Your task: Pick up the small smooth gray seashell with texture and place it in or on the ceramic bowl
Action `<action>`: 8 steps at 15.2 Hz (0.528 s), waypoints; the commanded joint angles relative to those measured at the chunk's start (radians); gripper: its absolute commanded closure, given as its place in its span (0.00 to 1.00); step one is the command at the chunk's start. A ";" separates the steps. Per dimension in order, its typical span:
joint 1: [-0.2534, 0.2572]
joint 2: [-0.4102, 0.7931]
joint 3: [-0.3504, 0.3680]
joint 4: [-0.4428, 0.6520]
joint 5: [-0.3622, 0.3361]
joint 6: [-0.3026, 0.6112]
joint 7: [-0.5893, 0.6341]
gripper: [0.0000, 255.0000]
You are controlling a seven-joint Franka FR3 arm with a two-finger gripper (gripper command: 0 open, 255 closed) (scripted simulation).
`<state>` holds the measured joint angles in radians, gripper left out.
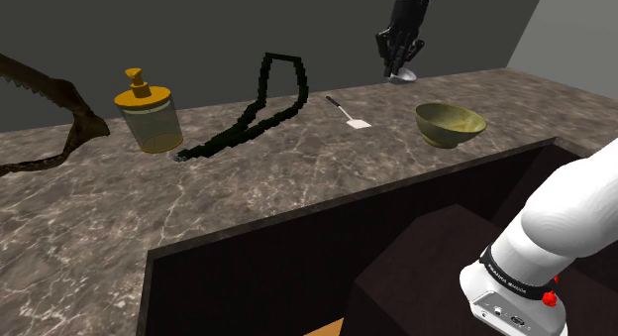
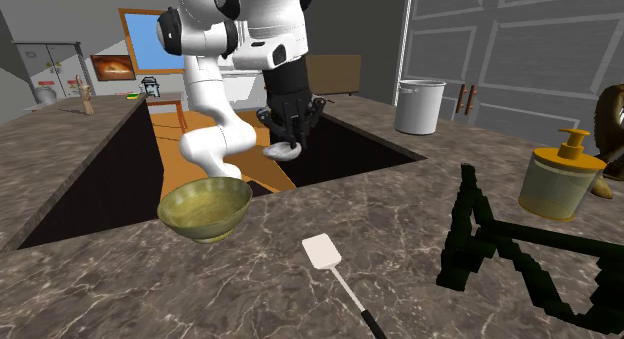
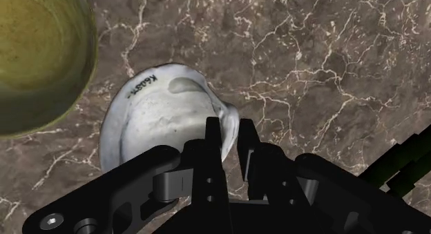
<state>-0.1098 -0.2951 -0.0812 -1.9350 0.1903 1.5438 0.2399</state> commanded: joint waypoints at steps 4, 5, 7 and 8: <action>-0.042 -0.093 -0.064 -0.067 -0.041 -0.043 -0.092 1.00; -0.051 -0.110 -0.078 -0.078 -0.051 -0.052 -0.111 1.00; -0.068 -0.142 -0.106 -0.097 -0.073 -0.071 -0.150 1.00; -0.077 -0.156 -0.121 -0.105 -0.084 -0.081 -0.169 1.00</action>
<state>-0.1781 -0.4350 -0.1883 -2.0256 0.1176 1.4681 0.0910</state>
